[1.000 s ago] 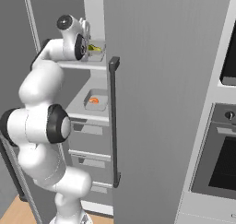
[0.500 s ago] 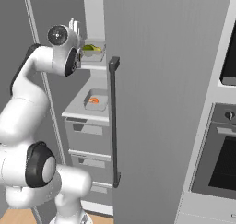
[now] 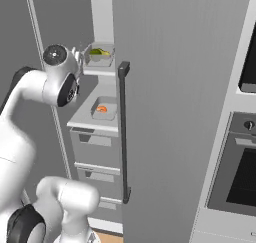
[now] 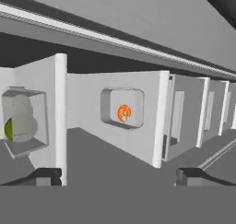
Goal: Take the meat container that has the shrimp and place it on the second highest rack of the freezer. Then take the vegetable container that has the lime and cucumber and place it on the highest rack of the freezer.
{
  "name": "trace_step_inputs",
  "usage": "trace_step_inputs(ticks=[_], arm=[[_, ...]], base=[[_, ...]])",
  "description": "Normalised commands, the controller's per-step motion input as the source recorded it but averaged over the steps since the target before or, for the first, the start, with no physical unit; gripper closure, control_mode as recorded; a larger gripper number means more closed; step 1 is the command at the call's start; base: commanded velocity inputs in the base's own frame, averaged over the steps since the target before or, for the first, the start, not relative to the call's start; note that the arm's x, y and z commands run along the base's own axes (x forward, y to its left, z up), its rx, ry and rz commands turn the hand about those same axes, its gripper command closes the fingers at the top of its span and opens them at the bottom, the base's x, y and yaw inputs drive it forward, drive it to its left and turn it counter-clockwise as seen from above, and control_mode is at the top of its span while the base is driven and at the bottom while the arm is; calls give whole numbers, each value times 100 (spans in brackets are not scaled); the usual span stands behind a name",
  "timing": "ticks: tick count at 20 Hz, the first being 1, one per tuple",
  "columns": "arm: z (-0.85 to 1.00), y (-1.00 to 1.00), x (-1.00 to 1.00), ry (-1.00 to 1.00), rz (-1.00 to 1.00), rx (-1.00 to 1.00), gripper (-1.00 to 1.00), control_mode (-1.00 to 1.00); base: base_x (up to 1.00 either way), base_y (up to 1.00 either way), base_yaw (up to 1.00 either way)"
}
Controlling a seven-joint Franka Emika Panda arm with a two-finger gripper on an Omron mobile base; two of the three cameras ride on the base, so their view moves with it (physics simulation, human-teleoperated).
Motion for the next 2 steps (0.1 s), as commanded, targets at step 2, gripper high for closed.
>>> trace_step_inputs(ticks=[2], arm=[[-88, 0, -93, 53, 0, 0, -100, -100]], base=[[0, 0, 0]])
